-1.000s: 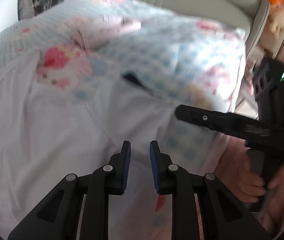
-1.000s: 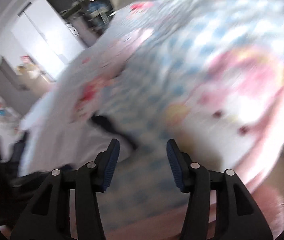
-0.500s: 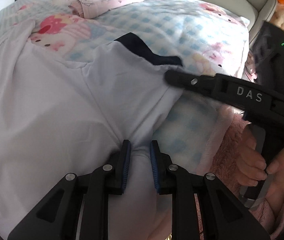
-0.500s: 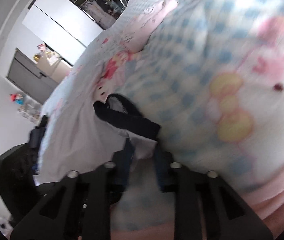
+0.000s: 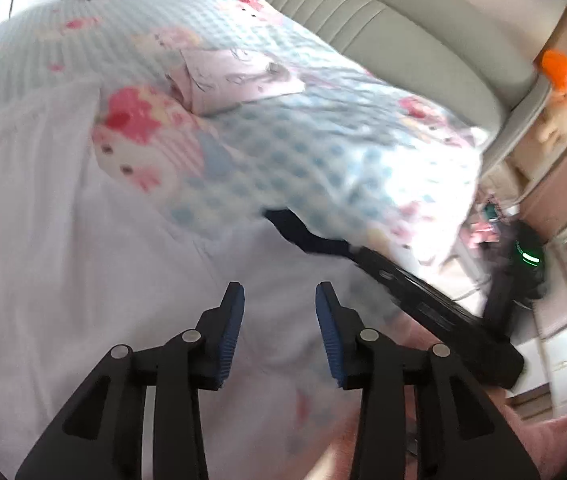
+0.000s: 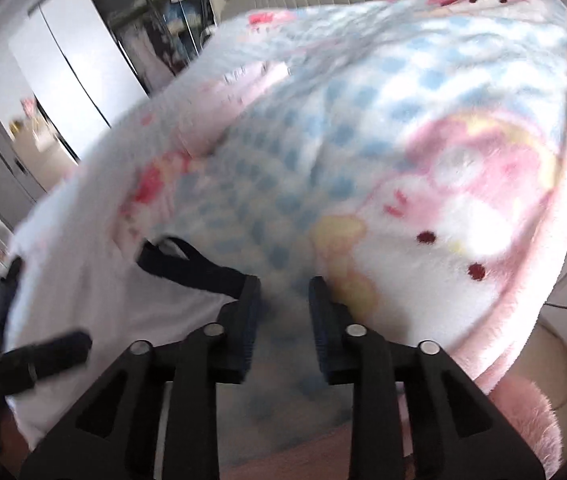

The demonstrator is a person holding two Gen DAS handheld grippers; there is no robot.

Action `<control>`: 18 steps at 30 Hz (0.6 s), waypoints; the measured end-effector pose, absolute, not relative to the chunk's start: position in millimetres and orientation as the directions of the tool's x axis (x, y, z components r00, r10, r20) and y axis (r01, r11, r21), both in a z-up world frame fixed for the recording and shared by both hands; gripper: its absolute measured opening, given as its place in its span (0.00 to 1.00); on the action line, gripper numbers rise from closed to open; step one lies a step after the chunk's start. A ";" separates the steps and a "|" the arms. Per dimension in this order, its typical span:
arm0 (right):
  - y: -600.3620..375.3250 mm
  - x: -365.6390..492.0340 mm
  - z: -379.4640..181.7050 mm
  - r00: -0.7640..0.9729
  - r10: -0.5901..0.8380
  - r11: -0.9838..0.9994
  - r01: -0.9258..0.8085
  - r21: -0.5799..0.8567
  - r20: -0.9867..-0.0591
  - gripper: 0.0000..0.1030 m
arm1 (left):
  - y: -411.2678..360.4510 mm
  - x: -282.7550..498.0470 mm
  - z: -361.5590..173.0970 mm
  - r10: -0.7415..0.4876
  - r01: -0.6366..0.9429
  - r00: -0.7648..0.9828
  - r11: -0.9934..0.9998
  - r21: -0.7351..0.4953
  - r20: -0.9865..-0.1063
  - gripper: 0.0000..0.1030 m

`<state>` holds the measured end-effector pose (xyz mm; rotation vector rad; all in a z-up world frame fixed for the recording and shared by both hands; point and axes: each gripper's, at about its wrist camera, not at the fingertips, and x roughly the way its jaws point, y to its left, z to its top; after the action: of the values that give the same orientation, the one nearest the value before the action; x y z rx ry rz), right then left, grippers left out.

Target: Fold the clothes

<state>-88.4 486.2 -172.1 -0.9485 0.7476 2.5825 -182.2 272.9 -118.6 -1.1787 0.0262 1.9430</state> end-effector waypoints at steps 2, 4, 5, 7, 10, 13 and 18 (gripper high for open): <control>476.6 -90.3 -168.1 -0.777 0.014 -0.850 -0.341 0.401 -0.630 0.37 | 287.5 -185.2 -127.9 0.558 -0.671 -0.249 -0.689 -0.275 -0.791 0.38; 460.6 -100.4 -171.3 -0.759 -0.082 -0.874 -0.258 0.413 -0.646 0.42 | 289.7 -193.8 -131.6 0.509 -0.646 -0.285 -0.728 -0.230 -0.812 0.38; 452.1 -106.1 -174.5 -0.735 -0.082 -0.892 -0.246 0.378 -0.673 0.42 | 287.0 -196.5 -132.1 0.501 -0.626 -0.298 -0.745 -0.230 -0.812 0.38; 436.1 -115.8 -180.6 -0.683 -0.025 -0.932 -0.248 0.265 -0.730 0.42 | 279.3 -201.1 -136.0 0.537 -0.575 -0.298 -0.761 -0.301 -0.789 0.40; 439.2 -118.9 -187.6 -0.625 0.064 -0.927 -0.326 0.185 -0.778 0.40 | 280.0 -201.5 -144.3 0.506 -0.560 -0.294 -0.779 -0.283 -0.811 0.40; 452.0 -112.3 -184.9 -0.624 0.085 -0.901 -0.381 0.208 -0.777 0.40 | 285.8 -199.2 -142.2 0.487 -0.589 -0.302 -0.771 -0.241 -0.820 0.40; 463.4 -116.3 -167.6 -0.686 0.049 -0.890 -0.360 0.280 -0.726 0.42 | 296.5 -215.1 -135.7 0.453 -0.607 -0.347 -0.776 -0.172 -0.821 0.40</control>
<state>-116.3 463.4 -167.6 -1.1119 0.6013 2.6235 -215.1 296.5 -135.7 -1.2332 0.2146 2.1415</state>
